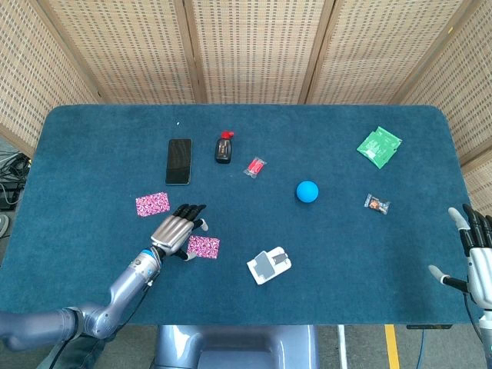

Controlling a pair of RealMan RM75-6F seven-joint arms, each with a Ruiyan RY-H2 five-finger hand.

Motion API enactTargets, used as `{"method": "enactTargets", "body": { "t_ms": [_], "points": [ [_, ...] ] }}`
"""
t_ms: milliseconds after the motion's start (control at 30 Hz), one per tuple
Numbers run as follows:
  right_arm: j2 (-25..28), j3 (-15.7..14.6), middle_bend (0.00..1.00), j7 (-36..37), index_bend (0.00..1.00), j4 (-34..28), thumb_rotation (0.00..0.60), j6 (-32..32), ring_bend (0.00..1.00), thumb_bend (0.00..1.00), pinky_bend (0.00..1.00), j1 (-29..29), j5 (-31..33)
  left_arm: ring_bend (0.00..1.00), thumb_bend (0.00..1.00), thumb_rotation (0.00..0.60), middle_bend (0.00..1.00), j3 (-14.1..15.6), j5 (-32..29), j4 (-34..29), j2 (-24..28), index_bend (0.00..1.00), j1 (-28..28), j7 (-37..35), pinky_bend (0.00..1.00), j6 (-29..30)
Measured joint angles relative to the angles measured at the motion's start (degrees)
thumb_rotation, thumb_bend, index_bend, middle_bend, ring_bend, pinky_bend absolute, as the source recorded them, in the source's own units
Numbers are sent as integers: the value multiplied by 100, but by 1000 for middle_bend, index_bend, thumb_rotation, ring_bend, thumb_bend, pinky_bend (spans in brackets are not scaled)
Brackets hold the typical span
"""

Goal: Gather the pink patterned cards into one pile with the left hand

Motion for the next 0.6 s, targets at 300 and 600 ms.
{"method": "enactTargets", "body": {
  "t_ms": [300,600],
  "points": [
    [-4,-2,0,-1,0,6,600,-12,0,0,0,6,0,0,220,600,0,-20,-218,132,-217,339,-123,163,0,-92],
    [3,1,0,9,0,0,600,-14,0,0,0,4,9,0,220,600,0,-2,-298,98,-239,344,-164,134,0,-181]
  ]
}}
